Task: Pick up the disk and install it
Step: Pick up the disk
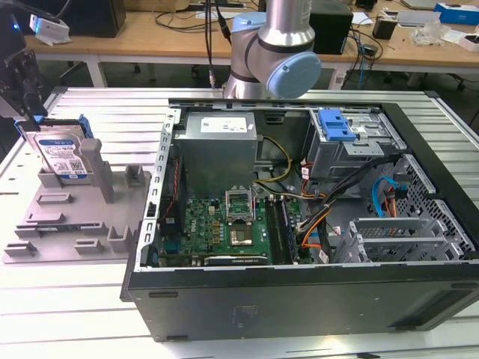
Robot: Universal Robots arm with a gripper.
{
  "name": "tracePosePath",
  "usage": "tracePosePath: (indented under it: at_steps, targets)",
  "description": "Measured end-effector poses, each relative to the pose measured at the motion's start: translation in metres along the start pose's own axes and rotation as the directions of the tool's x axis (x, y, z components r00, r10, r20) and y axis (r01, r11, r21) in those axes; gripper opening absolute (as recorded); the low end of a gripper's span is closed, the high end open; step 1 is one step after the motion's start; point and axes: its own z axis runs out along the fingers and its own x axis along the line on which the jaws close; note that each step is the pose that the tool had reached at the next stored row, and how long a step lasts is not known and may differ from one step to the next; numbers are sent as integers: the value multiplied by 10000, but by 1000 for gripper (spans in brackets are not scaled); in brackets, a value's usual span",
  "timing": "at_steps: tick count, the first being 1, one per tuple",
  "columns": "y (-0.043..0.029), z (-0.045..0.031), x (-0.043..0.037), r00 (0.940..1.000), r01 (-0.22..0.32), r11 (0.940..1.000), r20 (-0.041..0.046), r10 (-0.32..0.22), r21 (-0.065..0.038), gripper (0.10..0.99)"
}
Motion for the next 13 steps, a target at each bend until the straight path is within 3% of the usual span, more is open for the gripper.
tracePosePath:
  at_steps: [13]
  targets:
    - [6, 110, -10, 9993, -371, 9993, 0, 371, -16, 482]
